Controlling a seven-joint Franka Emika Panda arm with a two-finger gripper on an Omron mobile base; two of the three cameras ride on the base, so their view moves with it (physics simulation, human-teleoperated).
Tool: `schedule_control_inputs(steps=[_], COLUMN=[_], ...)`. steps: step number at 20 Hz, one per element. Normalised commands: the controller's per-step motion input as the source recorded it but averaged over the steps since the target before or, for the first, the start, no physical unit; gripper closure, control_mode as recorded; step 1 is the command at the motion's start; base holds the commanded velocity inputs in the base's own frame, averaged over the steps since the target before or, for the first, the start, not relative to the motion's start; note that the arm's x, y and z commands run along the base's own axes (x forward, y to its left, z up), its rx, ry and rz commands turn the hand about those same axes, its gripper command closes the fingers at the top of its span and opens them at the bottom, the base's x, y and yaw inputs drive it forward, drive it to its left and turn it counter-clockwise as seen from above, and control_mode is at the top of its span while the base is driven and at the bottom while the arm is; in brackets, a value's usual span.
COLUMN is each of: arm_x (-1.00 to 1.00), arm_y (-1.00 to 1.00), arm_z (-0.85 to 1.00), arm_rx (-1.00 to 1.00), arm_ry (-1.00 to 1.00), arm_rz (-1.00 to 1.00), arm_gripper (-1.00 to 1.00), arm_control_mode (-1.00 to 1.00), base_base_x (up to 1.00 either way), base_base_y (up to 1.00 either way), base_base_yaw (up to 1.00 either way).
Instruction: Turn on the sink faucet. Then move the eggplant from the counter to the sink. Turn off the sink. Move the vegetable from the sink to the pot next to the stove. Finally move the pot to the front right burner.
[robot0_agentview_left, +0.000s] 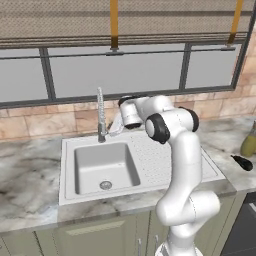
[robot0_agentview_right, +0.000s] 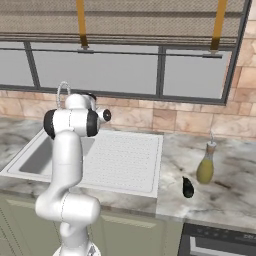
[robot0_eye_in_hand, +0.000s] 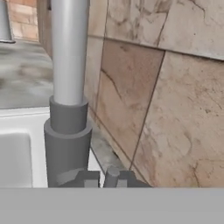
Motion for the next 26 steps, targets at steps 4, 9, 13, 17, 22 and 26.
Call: schedule_control_inputs(steps=[4,9,13,17,22,26], arm_x=[0.11,0.23,0.22,0.13,0.06,0.01], arm_y=[-0.17,-0.41,-0.57,-0.67,-0.83,-0.93], arm_z=[-0.28,-0.3,-0.27,-0.34,-0.39,-0.47], arm_rx=[0.0,0.05,0.07,0.08,0.1,0.1], arm_ry=[0.04,0.04,0.03,0.03,0.07,0.15], arm_rz=[-0.04,-0.07,-0.1,-0.11,-0.09,-0.09], arm_gripper=[1.0,1.0,1.0,1.0,1.0,1.0], arm_control_mode=[-1.0,-1.0,-1.0,-1.0,-1.0,-1.0], base_base_x=[0.0,0.0,0.0,0.0,0.0,0.0], base_base_y=[0.0,0.0,0.0,0.0,0.0,0.0], base_base_yaw=[0.0,0.0,0.0,0.0,0.0,0.0])
